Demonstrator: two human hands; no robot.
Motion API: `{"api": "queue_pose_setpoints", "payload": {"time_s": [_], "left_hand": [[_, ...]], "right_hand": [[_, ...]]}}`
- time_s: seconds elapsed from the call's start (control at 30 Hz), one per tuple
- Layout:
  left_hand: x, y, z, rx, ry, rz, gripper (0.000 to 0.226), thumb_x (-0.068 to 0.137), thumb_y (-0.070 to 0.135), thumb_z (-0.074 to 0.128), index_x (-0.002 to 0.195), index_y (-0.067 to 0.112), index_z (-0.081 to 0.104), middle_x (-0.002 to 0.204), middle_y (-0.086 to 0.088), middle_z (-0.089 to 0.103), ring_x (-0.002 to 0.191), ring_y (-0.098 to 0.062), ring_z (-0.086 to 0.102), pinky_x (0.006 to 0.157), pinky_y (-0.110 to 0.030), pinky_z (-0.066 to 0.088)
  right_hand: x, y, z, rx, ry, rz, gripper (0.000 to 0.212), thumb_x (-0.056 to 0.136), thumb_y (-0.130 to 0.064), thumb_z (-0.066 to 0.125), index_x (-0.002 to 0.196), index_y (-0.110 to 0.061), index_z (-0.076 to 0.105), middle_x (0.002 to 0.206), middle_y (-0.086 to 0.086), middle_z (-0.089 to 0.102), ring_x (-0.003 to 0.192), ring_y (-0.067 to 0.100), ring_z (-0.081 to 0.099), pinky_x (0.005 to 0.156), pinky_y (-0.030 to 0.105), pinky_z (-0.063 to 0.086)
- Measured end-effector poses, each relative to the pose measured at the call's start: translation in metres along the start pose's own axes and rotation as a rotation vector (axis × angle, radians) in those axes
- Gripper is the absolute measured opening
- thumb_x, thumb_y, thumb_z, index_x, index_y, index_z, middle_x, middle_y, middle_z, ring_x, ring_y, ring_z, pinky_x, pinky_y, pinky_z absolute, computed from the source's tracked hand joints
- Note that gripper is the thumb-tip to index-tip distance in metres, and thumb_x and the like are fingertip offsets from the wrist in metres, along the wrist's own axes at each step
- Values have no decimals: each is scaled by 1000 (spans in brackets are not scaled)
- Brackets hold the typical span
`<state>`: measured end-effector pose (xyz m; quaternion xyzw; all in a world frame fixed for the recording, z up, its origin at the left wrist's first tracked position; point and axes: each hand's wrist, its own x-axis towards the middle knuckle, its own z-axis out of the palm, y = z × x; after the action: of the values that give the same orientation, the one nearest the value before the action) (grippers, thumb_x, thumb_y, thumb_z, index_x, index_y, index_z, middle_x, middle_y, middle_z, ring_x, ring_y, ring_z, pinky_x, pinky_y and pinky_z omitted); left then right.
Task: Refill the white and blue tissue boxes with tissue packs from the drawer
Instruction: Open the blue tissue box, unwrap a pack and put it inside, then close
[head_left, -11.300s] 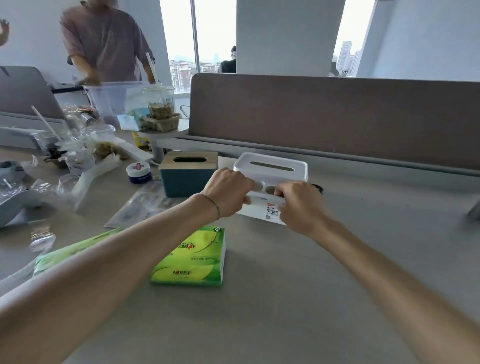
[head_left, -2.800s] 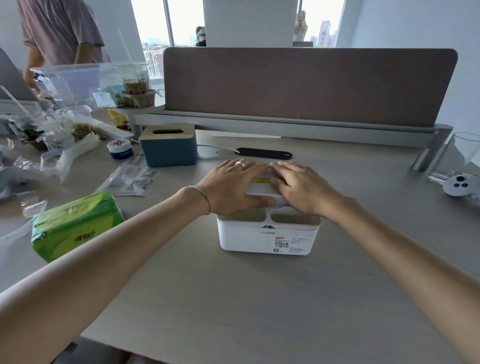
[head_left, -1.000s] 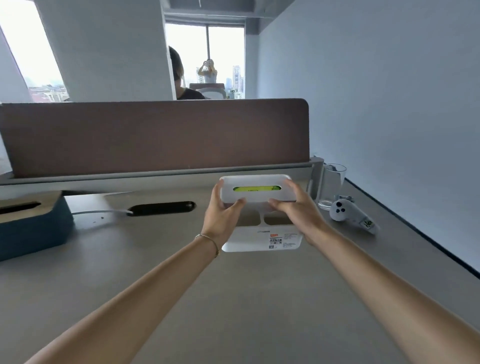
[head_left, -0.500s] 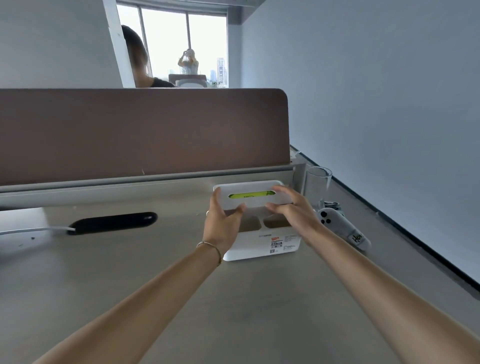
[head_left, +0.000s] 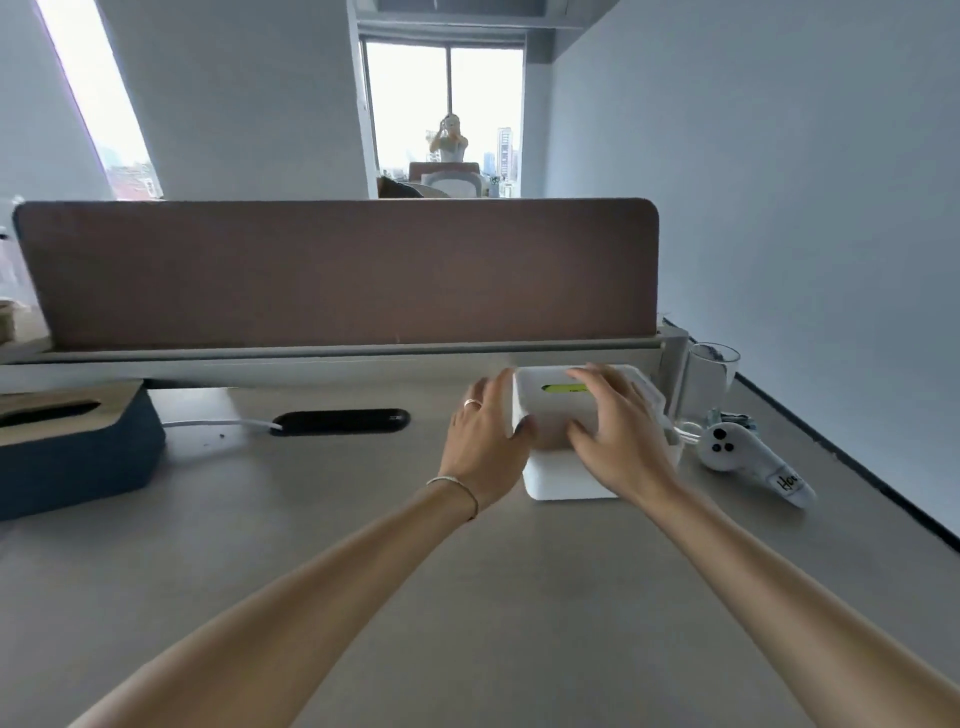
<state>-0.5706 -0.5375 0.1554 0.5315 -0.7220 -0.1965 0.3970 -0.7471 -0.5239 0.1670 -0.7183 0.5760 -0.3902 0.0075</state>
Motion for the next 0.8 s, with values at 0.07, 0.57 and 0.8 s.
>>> {"api": "queue_pose_setpoints", "payload": {"time_s": [0.07,0.57,0.8], "left_hand": [[-15,-10,-29,115,20,50,63,96,29,56,154,29,30,154,-1,38,137,-28,42,114,-44,36],[-121,-131,-283,488,246,-100,63,89,20,61,150,24,43,148,-4,47,134,-28,46,112,-42,37],[-120,-208,-356,642,207,-213,66,91,26,66,152,25,42,153,-3,46,142,-27,39,114,-39,34]], "right_hand": [[-5,-32,11,14,-22,-41,58,82,-17,68,138,-18,53,142,0,53,133,22,46,111,38,36],[-22,-277,133,163,-290,-304,60,82,-14,63,141,-20,51,143,2,54,134,24,45,109,35,35],[1,-350,205,155,-408,-373,62,81,-14,58,142,-24,50,144,-2,54,133,23,47,110,39,39]]}}
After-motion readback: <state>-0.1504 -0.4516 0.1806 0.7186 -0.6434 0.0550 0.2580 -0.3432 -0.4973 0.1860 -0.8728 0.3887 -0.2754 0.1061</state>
